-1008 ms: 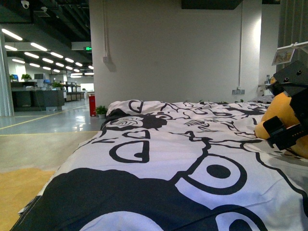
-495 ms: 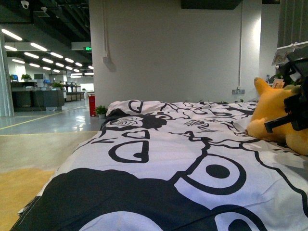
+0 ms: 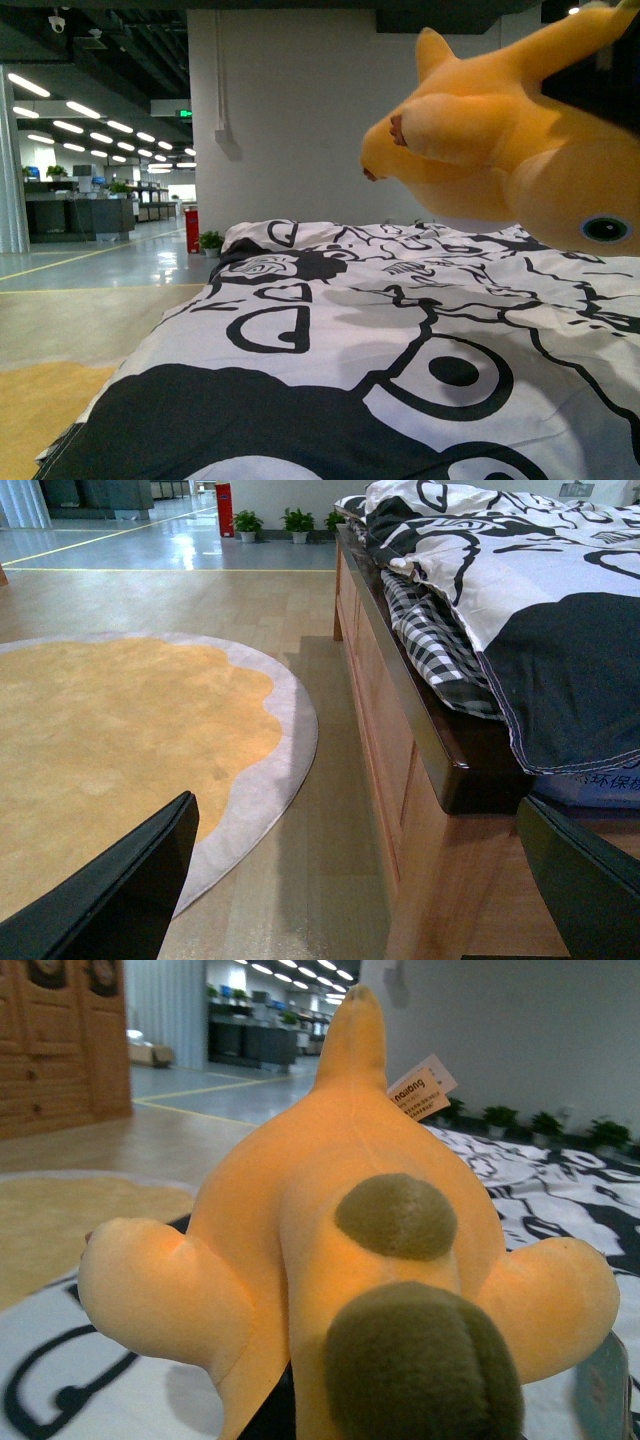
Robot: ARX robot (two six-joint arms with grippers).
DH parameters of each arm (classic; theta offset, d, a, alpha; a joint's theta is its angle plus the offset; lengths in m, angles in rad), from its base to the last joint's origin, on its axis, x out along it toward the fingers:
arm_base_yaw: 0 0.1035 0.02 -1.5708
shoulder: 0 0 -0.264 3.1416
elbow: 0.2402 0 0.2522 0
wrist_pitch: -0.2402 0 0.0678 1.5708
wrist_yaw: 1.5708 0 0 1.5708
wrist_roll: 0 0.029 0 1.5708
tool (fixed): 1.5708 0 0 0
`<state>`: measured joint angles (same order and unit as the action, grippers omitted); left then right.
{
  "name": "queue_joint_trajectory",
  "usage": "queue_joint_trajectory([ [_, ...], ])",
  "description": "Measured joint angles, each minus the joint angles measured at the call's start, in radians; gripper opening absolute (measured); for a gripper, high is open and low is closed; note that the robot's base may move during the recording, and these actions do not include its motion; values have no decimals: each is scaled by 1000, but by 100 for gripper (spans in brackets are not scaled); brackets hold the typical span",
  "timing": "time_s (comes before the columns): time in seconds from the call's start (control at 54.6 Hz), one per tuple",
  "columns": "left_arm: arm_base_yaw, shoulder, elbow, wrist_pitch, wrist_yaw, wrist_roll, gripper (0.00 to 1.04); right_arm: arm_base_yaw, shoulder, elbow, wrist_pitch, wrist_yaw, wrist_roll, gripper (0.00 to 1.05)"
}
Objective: Put away toys
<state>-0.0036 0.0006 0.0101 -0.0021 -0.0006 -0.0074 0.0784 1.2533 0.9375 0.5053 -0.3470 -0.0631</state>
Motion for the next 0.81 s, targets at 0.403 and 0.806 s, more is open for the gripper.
queue_joint_trajectory([
  [0.403,0,0,0,0,0,0,98,38,-336,-200,-101,-108,143,7],
  [0.806,0,0,0,0,0,0,98,41,-586,-365,-122,-134,323,7],
])
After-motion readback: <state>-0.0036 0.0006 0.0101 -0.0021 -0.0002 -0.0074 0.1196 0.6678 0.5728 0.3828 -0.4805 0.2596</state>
